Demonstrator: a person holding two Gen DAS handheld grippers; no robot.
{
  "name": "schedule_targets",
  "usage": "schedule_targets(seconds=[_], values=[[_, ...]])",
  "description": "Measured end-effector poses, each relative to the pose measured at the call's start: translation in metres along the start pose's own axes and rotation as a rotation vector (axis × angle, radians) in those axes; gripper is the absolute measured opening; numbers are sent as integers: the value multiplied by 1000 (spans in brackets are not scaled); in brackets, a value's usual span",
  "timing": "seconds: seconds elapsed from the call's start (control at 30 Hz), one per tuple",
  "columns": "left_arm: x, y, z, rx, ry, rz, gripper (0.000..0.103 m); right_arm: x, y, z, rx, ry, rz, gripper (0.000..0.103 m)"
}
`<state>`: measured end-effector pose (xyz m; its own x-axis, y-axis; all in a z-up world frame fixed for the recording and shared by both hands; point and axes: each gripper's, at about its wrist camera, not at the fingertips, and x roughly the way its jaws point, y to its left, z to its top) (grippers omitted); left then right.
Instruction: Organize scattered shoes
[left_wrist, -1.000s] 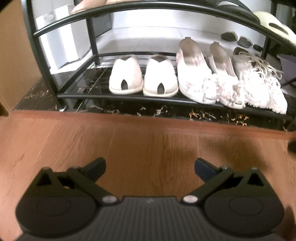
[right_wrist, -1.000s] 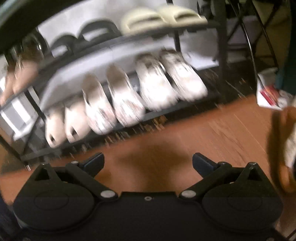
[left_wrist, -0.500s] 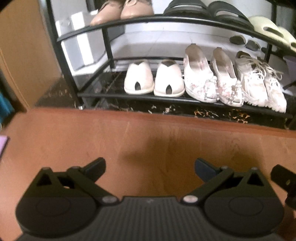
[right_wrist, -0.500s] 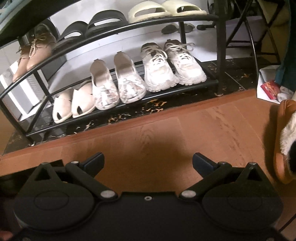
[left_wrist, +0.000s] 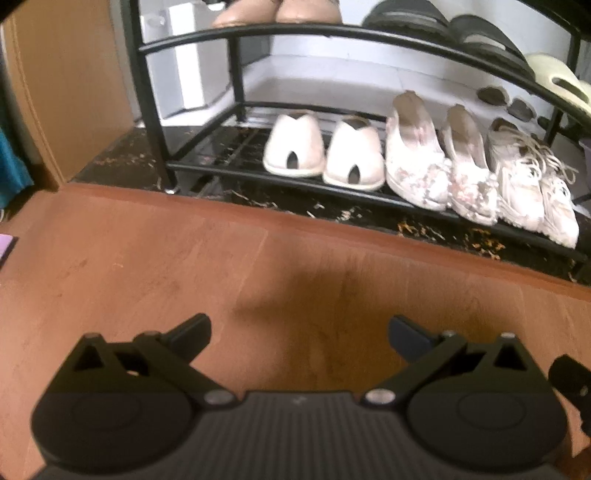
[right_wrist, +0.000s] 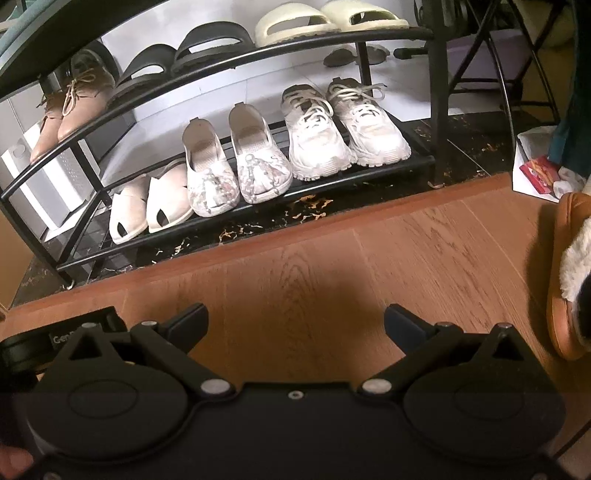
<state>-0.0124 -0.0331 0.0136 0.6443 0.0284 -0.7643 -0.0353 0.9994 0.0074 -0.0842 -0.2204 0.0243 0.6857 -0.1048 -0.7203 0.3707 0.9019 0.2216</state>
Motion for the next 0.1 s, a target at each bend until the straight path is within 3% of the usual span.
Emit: schedule_targets(seconds=[0.1], values=[[-1, 3, 0, -26, -4, -13, 102, 2, 2, -2, -3, 8, -4, 103]])
